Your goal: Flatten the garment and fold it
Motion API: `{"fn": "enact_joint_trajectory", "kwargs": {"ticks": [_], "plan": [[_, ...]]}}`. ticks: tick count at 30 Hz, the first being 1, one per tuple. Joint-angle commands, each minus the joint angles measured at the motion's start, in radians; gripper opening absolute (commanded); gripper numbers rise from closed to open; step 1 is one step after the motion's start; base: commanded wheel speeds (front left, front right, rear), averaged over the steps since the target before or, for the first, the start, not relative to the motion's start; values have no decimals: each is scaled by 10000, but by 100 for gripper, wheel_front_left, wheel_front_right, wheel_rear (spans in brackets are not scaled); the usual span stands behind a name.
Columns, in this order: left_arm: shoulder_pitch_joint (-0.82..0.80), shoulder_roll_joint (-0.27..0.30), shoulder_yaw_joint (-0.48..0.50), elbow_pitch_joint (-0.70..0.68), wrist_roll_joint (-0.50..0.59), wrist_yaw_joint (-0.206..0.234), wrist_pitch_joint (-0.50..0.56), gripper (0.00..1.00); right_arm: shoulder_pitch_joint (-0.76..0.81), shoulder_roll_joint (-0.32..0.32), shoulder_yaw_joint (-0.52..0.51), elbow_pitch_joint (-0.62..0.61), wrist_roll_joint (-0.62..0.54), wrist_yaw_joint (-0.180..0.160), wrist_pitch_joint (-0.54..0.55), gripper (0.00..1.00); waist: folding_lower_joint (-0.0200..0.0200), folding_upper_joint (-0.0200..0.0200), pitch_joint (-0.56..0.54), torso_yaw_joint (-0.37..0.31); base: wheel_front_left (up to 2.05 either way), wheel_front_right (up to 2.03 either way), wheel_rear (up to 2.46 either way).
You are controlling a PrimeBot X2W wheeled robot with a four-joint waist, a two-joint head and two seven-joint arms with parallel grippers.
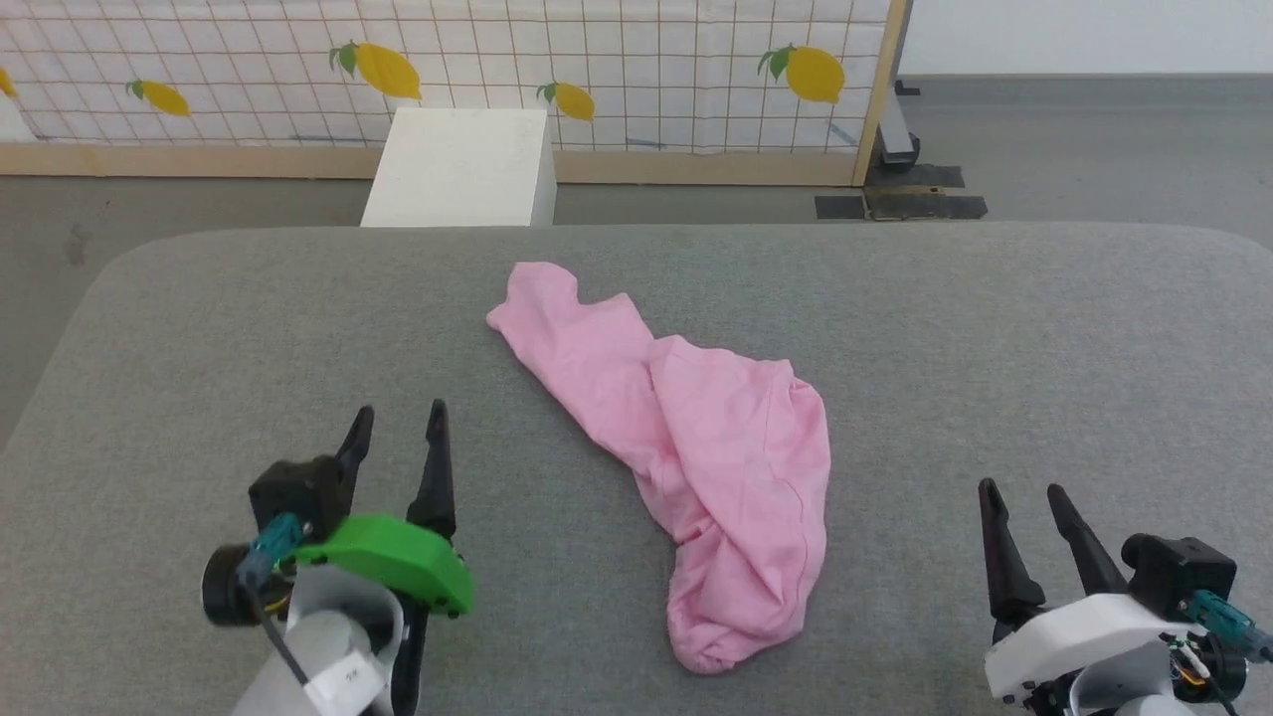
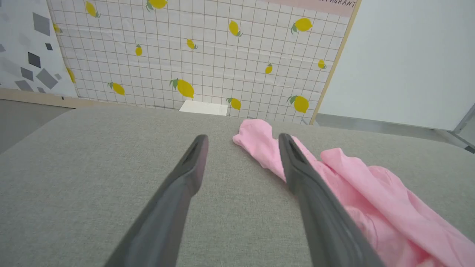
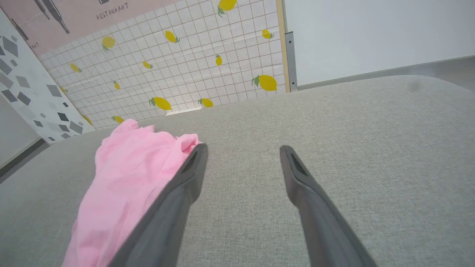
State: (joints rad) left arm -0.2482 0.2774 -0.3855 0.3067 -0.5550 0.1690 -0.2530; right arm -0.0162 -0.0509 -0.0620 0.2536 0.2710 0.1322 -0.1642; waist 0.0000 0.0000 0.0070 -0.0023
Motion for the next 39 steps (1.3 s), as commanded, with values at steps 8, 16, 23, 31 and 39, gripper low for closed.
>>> {"fn": "enact_joint_trajectory", "kwargs": {"ticks": [8,16,23,31,39], "plan": [[1068,-755,1002,-1478,1057,55,-85,100,-993,7,-97,422,-220,-15,2498,100,0,0,483,457,0,0,0],[561,-1301,1264,-2057,1805,-340,-86,100,-4654,7,1039,1526,-1511,-15,5650,100,0,0,2021,1400,0,0,0],[73,-1832,1361,-2003,2157,-729,-87,100,-6491,7,1254,3392,-2622,-15,7694,100,0,0,2988,2296,0,0,0],[133,-2082,1609,-1775,2358,-928,-87,100,-6746,7,980,4180,-2484,-15,7270,0,0,0,2822,2173,0,0,0],[357,-2154,1881,-1521,2457,-1148,-87,100,-5827,-81,-824,2712,-1374,-15,5624,0,0,0,1846,1228,0,0,0]]}}
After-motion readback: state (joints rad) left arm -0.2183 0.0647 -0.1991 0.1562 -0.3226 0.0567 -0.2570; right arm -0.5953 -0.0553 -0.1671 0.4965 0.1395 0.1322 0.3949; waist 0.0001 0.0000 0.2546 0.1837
